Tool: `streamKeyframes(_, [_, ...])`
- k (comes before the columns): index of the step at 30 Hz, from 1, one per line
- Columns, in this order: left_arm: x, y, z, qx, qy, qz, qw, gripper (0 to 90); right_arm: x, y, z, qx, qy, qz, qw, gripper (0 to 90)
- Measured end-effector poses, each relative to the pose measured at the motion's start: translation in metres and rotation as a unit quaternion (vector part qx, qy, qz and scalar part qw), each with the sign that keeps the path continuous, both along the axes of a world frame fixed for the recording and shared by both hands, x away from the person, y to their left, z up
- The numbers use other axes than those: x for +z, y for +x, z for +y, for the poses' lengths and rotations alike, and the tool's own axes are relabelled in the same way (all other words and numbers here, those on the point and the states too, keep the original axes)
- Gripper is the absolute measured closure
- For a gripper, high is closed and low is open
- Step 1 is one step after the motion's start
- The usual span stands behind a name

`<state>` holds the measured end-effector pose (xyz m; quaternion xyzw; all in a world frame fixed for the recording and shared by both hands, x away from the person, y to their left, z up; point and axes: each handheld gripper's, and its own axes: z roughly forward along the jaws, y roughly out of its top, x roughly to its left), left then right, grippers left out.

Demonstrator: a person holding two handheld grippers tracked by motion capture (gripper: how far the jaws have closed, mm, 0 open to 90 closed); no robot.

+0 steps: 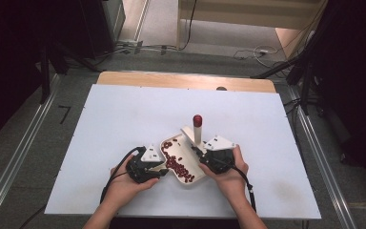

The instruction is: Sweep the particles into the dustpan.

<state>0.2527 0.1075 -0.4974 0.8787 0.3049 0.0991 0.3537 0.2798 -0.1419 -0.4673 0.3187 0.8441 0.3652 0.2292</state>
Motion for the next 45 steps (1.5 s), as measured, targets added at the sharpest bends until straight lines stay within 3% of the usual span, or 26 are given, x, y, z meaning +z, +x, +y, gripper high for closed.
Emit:
streamKeyframes(6, [0.000,0.000,0.000,0.000,0.002,0.000,1.0000,65.7,0.007,-0.018,0.014,0.051,0.039,0.023,0.9976,64.9])
streamKeyframes(10, [0.000,0.000,0.000,-0.002,0.002,-0.002,1.0000,65.7,0.012,-0.022,0.014,0.059,0.045,0.023,0.9969,64.9])
streamKeyframes(14, [0.000,-0.001,0.001,-0.006,0.004,-0.004,1.0000,65.7,0.026,-0.013,-0.007,0.030,0.081,0.016,0.9961,64.9])
streamKeyframes(18, [0.001,-0.002,0.002,-0.014,0.004,-0.005,0.9999,65.7,0.034,-0.004,-0.035,-0.026,0.073,-0.005,0.9970,64.9])
streamKeyframes(23, [0.002,-0.007,0.002,-0.031,0.008,-0.005,0.9995,65.7,0.020,-0.005,-0.057,-0.061,0.049,-0.008,0.9969,65.0])
streamKeyframes(28, [0.002,-0.013,-0.005,-0.049,0.010,-0.006,0.9987,65.7,0.004,-0.014,-0.059,-0.062,0.040,0.004,0.9972,65.0])
streamKeyframes(35, [0.001,-0.015,-0.008,-0.053,0.009,-0.005,0.9985,65.7,0.000,-0.029,-0.036,-0.027,0.030,0.008,0.9991,65.0])
streamKeyframes(41, [0.000,-0.015,-0.008,-0.052,0.006,-0.004,0.9986,65.6,0.004,-0.041,-0.017,0.014,0.050,0.021,0.9985,65.0])
streamKeyframes(45, [-0.001,-0.015,-0.007,-0.053,0.005,-0.005,0.9985,65.6,0.008,-0.045,-0.012,0.035,0.073,0.039,0.9960,65.0])
